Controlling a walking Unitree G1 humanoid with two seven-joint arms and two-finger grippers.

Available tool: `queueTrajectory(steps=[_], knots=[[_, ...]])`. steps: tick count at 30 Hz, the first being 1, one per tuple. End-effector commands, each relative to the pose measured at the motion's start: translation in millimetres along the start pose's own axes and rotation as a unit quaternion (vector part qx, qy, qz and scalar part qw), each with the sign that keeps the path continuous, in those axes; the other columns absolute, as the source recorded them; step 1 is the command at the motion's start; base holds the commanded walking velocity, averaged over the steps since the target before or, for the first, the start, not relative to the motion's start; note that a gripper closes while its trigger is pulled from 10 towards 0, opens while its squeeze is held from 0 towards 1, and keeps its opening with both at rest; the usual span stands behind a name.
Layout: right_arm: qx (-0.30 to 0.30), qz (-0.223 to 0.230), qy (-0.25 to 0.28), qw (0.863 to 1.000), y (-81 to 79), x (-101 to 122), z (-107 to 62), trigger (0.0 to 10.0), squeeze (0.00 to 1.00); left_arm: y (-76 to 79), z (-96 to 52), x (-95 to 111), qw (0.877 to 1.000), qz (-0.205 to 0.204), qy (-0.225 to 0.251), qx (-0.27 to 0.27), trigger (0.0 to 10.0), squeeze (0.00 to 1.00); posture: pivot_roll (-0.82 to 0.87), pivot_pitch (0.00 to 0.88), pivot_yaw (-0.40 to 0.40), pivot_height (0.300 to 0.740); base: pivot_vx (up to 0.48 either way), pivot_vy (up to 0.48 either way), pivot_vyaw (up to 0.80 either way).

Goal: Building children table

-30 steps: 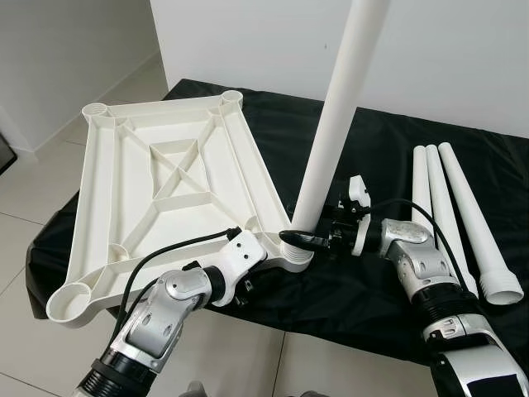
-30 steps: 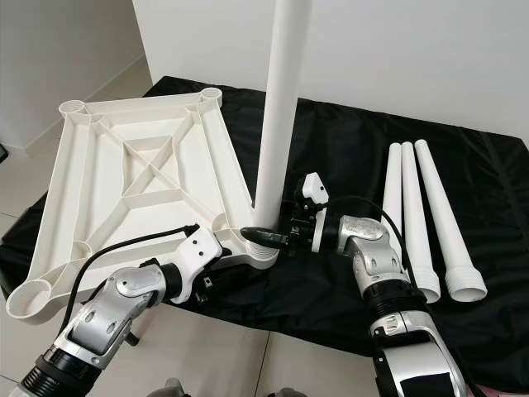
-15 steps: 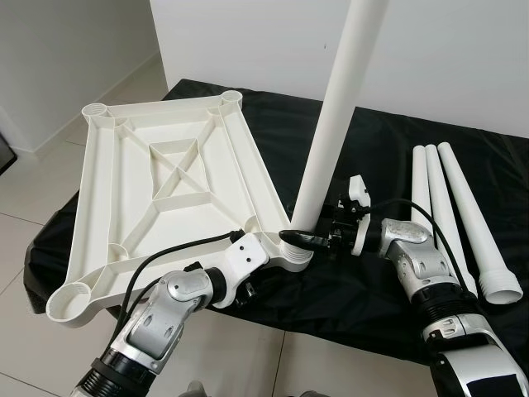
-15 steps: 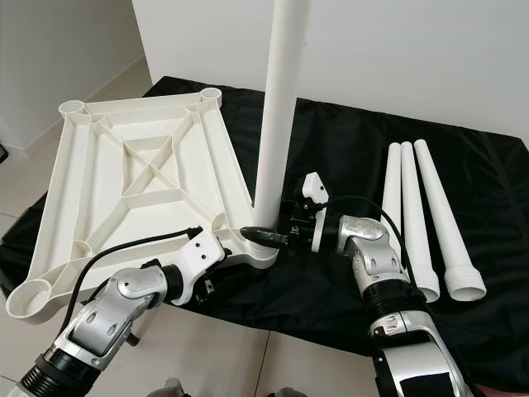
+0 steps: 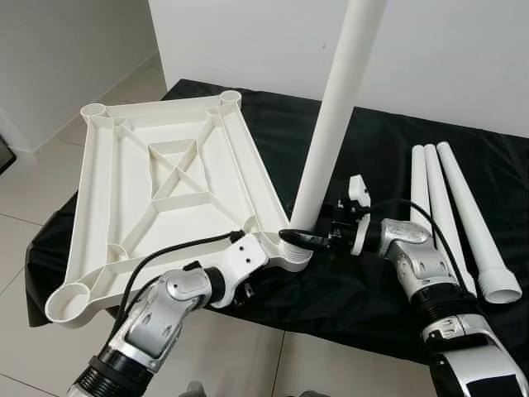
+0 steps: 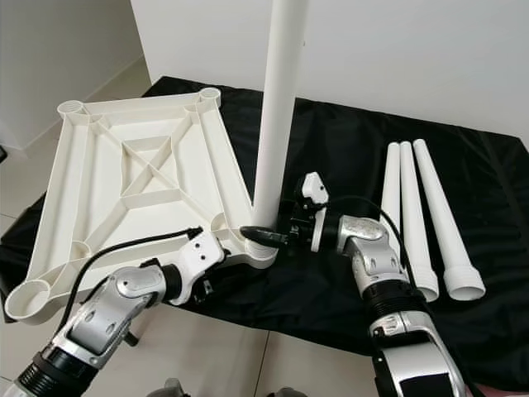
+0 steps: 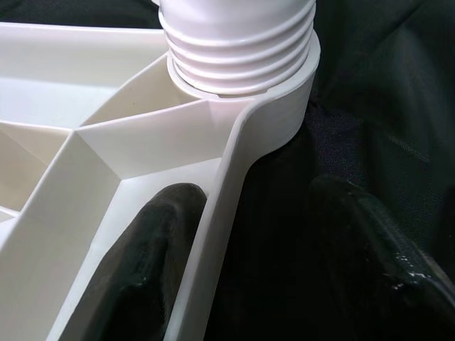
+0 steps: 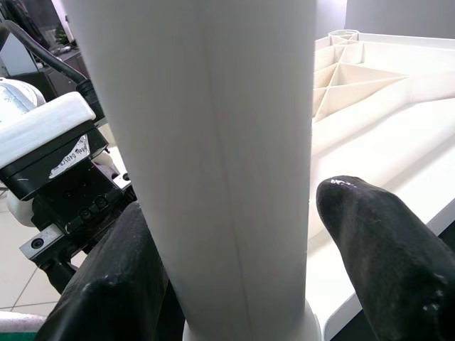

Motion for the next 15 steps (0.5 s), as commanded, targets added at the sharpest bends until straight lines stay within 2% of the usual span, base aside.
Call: queueTrajectory(steps=[1,15], knots=[[-0.001,-0.003,0.003,1.0,0.7,1.3,1.3,10.0,0.0,8.3,0.8,-7.7,0.999,0.0,-0.018,-0.033,10.0,0.0,-0.03,0.0,0.005,0.74,0.0,0.0,0.0],[-0.004,-0.004,0.002,1.0,1.3,1.6,-0.9,10.0,0.0,7.3,0.4,-7.4,0.999,0.006,-0.022,-0.037,10.0,0.0,-0.03,0.0,0.004,0.74,0.0,0.0,0.0]])
Point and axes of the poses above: a point about 5 cm out from each wrist's last joint towards the gripper, its own z axis pointing out of the wrist towards the gripper, its own x axis along the axis of the wrist's last joint, y = z × x, the point moved 6 cm from there along z, pointing out of the wrist towards the gripper, and after that the axes turned 10 degrees about -z, right-handed, at the moved point
